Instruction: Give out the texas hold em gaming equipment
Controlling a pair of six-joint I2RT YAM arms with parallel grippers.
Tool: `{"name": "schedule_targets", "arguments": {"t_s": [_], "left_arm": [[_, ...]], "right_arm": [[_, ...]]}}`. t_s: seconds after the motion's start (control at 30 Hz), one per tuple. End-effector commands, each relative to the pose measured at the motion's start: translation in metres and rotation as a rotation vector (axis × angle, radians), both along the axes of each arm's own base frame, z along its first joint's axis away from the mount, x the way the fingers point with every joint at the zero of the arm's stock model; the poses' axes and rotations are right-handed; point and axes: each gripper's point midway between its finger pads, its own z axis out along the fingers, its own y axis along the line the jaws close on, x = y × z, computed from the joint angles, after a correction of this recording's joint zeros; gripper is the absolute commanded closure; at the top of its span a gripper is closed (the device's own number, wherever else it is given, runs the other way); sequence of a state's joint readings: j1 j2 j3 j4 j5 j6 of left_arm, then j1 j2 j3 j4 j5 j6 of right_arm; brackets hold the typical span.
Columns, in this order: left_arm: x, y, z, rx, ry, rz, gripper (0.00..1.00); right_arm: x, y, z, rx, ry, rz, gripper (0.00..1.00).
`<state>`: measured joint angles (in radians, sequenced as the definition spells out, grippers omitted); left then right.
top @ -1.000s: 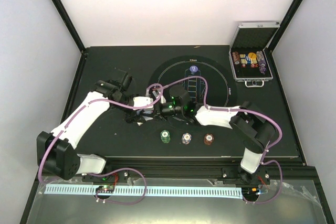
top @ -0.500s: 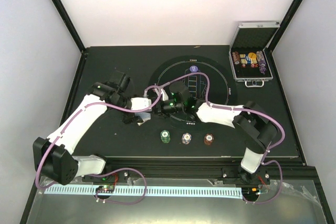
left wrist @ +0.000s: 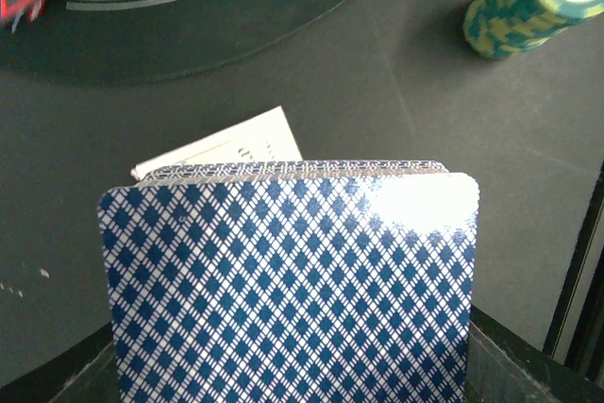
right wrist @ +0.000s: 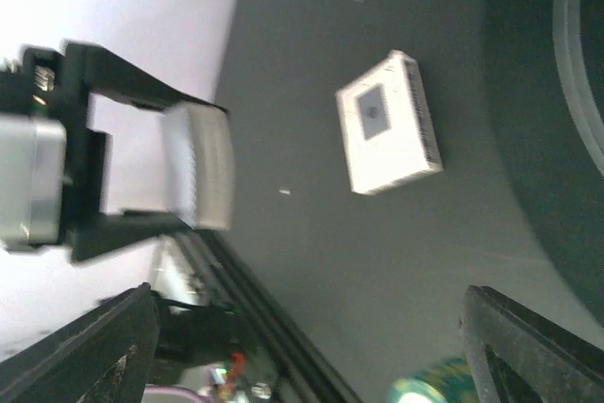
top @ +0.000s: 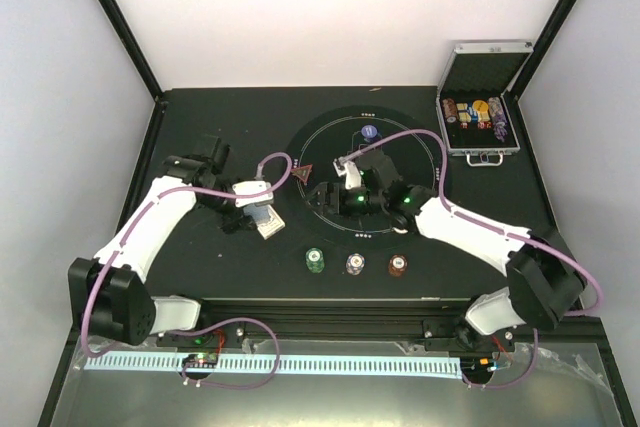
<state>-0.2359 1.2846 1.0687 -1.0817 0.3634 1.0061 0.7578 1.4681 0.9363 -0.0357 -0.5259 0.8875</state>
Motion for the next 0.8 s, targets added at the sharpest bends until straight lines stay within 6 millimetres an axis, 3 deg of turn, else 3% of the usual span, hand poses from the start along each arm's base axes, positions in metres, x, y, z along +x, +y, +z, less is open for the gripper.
{"name": "schedule_targets", "arguments": {"t_s": [0.0, 0.07, 0.27, 0.43, 0.77], "left_arm": [[0.010, 0.018, -0.009, 0.007, 0.022, 0.063, 0.98], [0.010, 0.025, -0.013, 0.015, 0.034, 0.086, 0.98], [0.006, 0.043, -0.024, 0.061, 0.053, 0.137, 0.98], [0.004, 0.049, -0.026, 0.074, 0.053, 0.157, 0.98], [0.001, 0.053, -0.032, 0.059, 0.069, 0.182, 0.98]], "right_arm": [[-0.010, -0.034, -0.030, -0.285, -0.073, -0.031, 0.10], [-0.018, -0.041, -0.037, -0.404, -0.104, -0.029, 0.09], [-0.049, -0.032, -0.052, -0.680, -0.220, 0.065, 0.09], [-0.070, -0.017, -0.066, -0.772, -0.256, 0.151, 0.10], [-0.081, 0.000, -0.091, -0.949, -0.296, 0.241, 0.22]]}}
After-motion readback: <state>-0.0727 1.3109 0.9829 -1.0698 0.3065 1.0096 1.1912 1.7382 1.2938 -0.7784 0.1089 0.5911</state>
